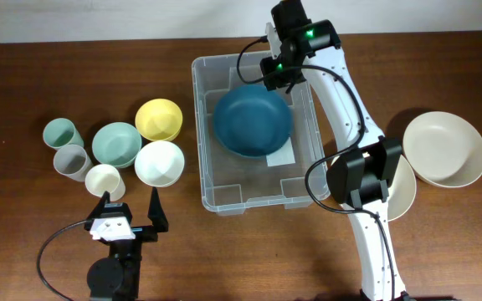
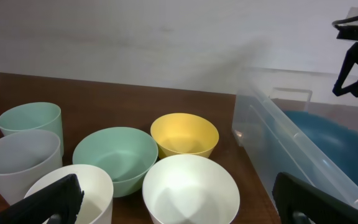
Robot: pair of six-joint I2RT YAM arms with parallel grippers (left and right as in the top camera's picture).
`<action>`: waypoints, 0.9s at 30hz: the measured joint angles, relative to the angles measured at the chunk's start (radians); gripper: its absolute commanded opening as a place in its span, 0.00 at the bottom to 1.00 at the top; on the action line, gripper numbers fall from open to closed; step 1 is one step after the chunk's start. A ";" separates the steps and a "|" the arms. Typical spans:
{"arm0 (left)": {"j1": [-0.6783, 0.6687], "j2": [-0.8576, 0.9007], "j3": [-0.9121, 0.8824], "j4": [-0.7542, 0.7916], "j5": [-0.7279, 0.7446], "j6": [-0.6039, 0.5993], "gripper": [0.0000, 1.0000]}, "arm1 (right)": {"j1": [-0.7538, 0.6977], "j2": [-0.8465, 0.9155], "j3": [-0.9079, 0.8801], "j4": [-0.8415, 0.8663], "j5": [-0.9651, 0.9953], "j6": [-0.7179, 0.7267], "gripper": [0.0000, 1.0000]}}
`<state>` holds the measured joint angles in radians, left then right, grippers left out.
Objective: Pack container
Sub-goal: 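Lower the teal plate into the container and open the right gripper, then move the right gripper to the beige bowl's rim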
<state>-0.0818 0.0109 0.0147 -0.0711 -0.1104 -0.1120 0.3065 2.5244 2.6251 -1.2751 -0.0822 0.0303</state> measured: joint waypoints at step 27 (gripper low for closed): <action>0.000 0.000 0.000 0.000 0.000 0.000 1.00 | -0.522 -0.093 0.494 -0.417 0.124 0.203 0.52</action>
<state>-0.0818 0.0109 0.0147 -0.0711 -0.1104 -0.1120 -0.2153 2.4310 3.1195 -1.6924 0.0414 0.2333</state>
